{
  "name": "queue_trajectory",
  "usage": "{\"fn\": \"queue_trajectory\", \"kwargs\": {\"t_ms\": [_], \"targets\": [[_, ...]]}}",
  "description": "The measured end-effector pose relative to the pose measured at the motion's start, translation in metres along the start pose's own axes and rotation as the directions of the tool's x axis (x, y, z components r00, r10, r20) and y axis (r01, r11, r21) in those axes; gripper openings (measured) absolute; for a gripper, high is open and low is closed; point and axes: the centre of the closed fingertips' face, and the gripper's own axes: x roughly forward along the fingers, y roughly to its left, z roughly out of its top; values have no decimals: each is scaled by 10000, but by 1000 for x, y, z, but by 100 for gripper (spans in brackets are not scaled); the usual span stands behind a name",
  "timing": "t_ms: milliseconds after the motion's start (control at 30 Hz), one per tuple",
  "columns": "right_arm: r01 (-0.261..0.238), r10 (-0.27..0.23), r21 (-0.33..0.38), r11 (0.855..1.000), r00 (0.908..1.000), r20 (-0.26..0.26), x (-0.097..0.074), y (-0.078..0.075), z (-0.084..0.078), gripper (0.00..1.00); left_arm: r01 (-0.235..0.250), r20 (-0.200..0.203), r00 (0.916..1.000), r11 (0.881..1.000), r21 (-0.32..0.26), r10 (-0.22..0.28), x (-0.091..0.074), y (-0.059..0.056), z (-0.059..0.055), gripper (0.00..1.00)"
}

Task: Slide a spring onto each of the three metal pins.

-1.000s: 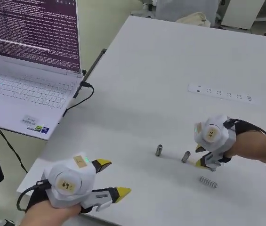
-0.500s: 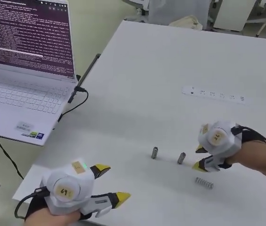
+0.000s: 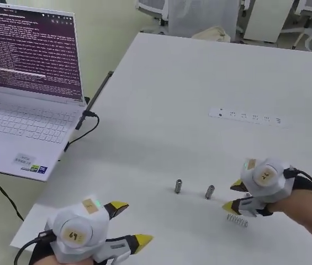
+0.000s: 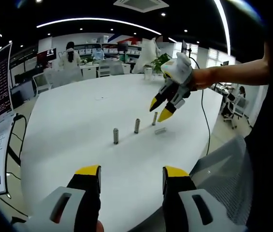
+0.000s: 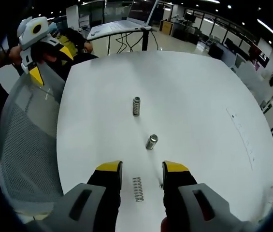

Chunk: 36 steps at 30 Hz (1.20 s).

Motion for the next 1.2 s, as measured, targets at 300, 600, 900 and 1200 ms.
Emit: {"fn": "queue_trajectory", "kwargs": {"t_ms": [300, 600, 900, 1200], "targets": [[122, -211, 1013, 9948, 9960, 873, -11, 10, 0, 32, 84, -3, 10000, 10000, 4, -84, 3, -1, 3, 46], [241, -405, 1364, 9904, 9920, 1192, -19, 16, -8, 35, 82, -2, 10000, 10000, 16, -82, 5, 1, 5, 46], [317, -807, 2436, 9693, 9777, 1938, -33, 18, -13, 39, 136, -17, 9999, 9999, 7, -136, 8, -1, 6, 47], [567, -1352, 3133, 9480, 9626, 2349, -51, 17, -21, 44, 172, 6, 9999, 9998, 38, -172, 9, -3, 8, 47]]}}
